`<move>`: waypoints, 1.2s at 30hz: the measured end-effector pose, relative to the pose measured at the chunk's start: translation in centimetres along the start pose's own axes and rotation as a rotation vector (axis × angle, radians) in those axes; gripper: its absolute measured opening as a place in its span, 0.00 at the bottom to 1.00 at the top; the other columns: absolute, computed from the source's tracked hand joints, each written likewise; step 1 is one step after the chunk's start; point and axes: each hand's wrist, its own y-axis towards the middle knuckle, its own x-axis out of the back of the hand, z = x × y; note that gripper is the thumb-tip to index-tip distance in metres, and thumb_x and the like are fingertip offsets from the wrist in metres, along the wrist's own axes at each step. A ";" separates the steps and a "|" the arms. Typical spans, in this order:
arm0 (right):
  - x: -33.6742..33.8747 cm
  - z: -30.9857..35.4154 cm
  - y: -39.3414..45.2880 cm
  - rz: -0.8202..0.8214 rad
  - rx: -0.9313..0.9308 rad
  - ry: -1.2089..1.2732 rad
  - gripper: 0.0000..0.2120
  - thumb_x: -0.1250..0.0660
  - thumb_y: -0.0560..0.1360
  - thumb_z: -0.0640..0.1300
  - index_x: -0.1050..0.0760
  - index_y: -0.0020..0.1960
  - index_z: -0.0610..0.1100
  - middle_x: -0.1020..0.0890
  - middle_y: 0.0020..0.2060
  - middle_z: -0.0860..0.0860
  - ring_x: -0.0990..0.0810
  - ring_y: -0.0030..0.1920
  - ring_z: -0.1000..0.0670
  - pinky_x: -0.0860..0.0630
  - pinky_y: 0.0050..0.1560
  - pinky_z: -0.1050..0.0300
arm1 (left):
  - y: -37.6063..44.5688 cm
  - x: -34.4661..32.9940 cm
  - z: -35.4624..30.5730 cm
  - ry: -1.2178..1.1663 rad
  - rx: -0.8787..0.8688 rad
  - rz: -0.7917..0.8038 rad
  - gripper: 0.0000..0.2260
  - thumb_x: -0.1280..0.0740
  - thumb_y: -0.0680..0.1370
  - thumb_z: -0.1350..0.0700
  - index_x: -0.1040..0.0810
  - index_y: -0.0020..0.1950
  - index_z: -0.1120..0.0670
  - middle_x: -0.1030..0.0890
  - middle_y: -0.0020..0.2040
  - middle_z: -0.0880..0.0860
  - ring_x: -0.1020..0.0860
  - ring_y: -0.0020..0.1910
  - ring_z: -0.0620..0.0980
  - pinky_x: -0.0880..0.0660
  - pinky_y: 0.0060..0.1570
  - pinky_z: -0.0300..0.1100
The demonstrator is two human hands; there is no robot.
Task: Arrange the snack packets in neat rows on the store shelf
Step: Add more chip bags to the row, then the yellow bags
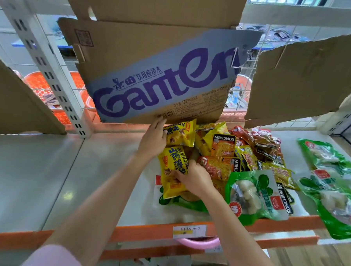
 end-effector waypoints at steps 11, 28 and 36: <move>-0.2 -0.9 0.1 0.057 0.047 0.020 0.29 0.41 0.77 0.58 0.37 0.66 0.37 0.29 0.63 0.40 0.30 0.63 0.40 0.31 0.61 0.48 | 1.6 0.3 0.9 0.409 0.098 0.253 0.27 0.38 0.76 0.49 0.38 0.73 0.55 0.30 0.68 0.59 0.37 0.68 0.61 0.36 0.64 0.49; 2.1 0.1 -2.9 0.001 0.258 0.426 0.11 0.37 0.78 0.44 0.38 0.54 0.41 0.24 0.42 0.50 0.25 0.38 0.46 0.35 0.34 0.57 | -14.1 4.6 1.9 -0.506 0.622 -0.191 0.11 0.31 0.73 0.48 0.31 0.51 0.46 0.22 0.46 0.48 0.21 0.47 0.51 0.24 0.47 0.44; -1.0 1.9 -5.9 0.403 0.208 0.727 0.16 0.29 0.72 0.42 0.33 0.53 0.42 0.20 0.46 0.45 0.23 0.42 0.48 0.25 0.42 0.59 | -22.4 5.7 -0.9 -0.600 0.746 -0.348 0.17 0.28 0.72 0.47 0.27 0.57 0.50 0.19 0.49 0.47 0.20 0.49 0.46 0.23 0.49 0.39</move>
